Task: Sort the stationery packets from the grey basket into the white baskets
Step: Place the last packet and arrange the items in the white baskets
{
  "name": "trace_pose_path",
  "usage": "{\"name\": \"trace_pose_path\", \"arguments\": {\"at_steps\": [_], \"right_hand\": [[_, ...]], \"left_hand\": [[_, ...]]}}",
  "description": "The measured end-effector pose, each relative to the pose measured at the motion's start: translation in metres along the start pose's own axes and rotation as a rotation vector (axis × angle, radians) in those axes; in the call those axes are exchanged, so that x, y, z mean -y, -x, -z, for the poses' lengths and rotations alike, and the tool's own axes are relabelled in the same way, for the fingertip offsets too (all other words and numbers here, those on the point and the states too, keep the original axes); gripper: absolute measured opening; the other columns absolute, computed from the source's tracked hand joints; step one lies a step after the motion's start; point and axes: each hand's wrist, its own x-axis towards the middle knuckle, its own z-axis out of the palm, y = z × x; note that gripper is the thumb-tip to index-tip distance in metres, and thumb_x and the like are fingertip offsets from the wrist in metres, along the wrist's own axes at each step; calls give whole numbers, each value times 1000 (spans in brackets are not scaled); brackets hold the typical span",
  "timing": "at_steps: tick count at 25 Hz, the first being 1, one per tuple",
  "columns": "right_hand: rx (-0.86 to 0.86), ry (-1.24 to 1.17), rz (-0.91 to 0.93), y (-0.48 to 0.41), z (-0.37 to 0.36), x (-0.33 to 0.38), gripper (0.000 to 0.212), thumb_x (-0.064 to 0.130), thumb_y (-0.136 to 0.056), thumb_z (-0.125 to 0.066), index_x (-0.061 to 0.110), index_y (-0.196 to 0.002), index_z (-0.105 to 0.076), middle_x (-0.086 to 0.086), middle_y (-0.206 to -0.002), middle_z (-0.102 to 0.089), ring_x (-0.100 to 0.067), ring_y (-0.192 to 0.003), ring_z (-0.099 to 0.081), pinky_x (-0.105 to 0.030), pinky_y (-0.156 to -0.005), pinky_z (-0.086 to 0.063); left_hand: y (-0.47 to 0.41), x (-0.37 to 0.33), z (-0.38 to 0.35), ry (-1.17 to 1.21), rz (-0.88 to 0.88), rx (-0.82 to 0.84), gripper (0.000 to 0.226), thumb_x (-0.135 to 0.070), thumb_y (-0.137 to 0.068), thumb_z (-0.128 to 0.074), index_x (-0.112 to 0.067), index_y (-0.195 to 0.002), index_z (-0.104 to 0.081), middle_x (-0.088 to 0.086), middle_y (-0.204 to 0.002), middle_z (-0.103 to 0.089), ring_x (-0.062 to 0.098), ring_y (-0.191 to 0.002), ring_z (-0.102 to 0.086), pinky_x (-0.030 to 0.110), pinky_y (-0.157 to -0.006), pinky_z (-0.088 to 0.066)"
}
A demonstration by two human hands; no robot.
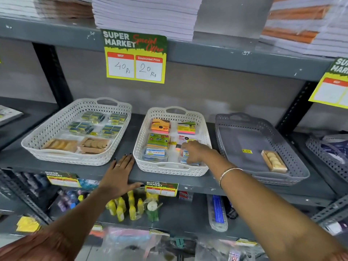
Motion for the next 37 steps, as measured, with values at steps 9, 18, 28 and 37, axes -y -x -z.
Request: {"name": "trace_pose_path", "arguments": {"at_steps": [9,18,28,37], "right_hand": [[5,-22,44,2,1,2,65,8,-83,-61,18,-143,-39,-8,-146,-46,-29,-131,-47,-37,-100,-45],[-4,-244,3,3,13,-14,71,31,-83,-69,13,-144,-37,-12,-146,-46,-29,-131,-47,-37,-107,-42],[-439,-217,-458,35,8,-125,42,31,-92,-53,7,-127,-52,-17,-133,-55,-33,-124,-51,-40,-96,-47],[-162,-222,-862,60,-34,-228,56,10,-95,-45,1,-146,-25,-24,-154,-23,-39,-143,-22,-50,-110,-36]], "left_hand": [[-1,1,-4,-12,-5,-24,106,-80,-65,-20,-8,-143,-25,11,-152,-29,26,-142,-22,48,-114,-19],[8,1,11,281,56,-174,112,-88,-67,-14,-7,-146,-14,15,-153,-25,31,-138,-29,47,-112,-27],[-68,-129,91,218,-304,-318,96,-78,-76,-10,-12,-146,-8,8,-156,-5,22,-144,-1,44,-119,-5],[-116,-240,48,10,-581,79,80,-62,-86,-40,-23,-147,-6,5,-159,0,19,-145,7,42,-116,0]]}}
